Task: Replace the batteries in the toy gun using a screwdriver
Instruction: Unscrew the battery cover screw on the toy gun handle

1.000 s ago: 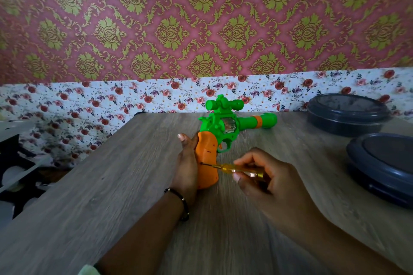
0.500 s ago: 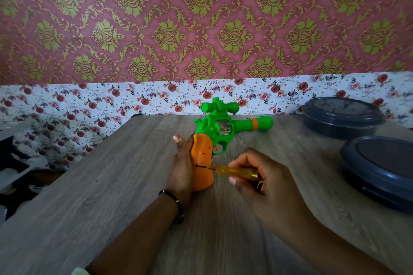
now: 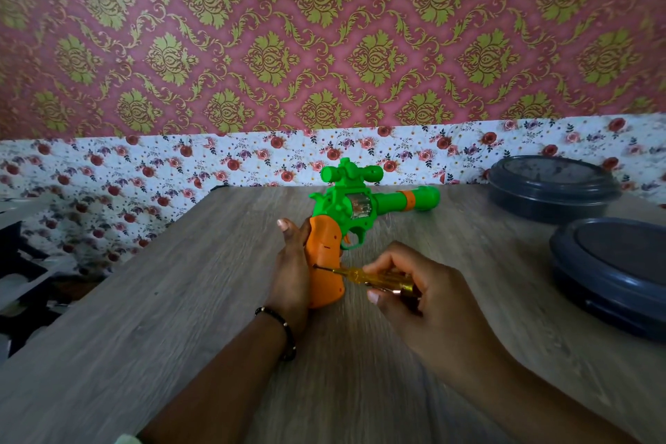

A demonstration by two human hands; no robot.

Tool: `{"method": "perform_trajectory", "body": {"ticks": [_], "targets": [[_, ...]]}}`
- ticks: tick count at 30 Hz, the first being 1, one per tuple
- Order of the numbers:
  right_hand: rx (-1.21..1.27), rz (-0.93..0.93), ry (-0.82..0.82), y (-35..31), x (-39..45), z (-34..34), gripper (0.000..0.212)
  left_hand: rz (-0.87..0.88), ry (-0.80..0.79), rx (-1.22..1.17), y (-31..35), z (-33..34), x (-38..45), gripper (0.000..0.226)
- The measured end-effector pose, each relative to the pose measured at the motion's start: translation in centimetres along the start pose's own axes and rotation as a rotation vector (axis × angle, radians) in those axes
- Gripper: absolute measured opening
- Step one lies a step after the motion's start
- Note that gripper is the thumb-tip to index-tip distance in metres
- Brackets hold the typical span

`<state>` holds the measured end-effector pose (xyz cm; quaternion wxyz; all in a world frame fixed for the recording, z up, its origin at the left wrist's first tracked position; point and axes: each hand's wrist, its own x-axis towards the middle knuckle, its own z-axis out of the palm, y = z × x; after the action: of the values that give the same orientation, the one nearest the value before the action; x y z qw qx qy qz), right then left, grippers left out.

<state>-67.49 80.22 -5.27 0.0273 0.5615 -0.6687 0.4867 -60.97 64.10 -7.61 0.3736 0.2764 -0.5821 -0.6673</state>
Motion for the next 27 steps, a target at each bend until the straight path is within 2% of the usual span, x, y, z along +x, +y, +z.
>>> {"method": "perform_trajectory", "body": {"ticks": [3, 4, 7, 8, 11, 14, 18, 20, 24, 27], "targets": [[0.04, -0.008, -0.001, -0.41, -0.19, 0.18, 0.01, -0.004, -0.016, 0.016, -0.17, 0.05, -0.16, 0.095], [0.013, -0.002, 0.007, -0.42, -0.3, 0.25, 0.015, -0.007, -0.018, 0.024, -0.18, -0.01, -0.12, 0.097], [-0.175, 0.034, 0.032, -0.12, -0.31, 0.24, 0.043, -0.003, -0.001, 0.025, -0.03, 0.05, 0.03, 0.076], [-0.237, 0.033, 0.037, -0.04, -0.28, 0.21, 0.047, -0.01, -0.005, 0.023, -0.13, 0.02, 0.2, 0.078], [-0.222, 0.013, 0.023, 0.11, -0.08, 0.16, 0.036, -0.015, -0.005, 0.0, -0.19, 0.05, 0.33, 0.086], [-0.055, 0.009, -0.019, 0.05, 0.1, -0.02, 0.013, -0.012, -0.005, -0.01, -0.26, 0.01, 0.51, 0.074], [0.092, 0.05, -0.032, -0.35, 0.01, -0.02, 0.02, -0.008, -0.002, 0.001, -0.22, 0.06, 0.26, 0.087], [0.086, 0.062, -0.039, -0.32, -0.07, 0.26, 0.013, -0.009, -0.007, 0.009, -0.22, -0.02, 0.28, 0.087], [-0.081, 0.049, 0.03, 0.14, -0.13, 0.35, 0.041, -0.008, 0.001, 0.017, -0.62, -0.18, 0.81, 0.069], [-0.075, -0.009, 0.028, 0.11, 0.11, 0.07, 0.029, 0.005, 0.003, 0.034, -0.42, 0.02, 0.46, 0.074]]}}
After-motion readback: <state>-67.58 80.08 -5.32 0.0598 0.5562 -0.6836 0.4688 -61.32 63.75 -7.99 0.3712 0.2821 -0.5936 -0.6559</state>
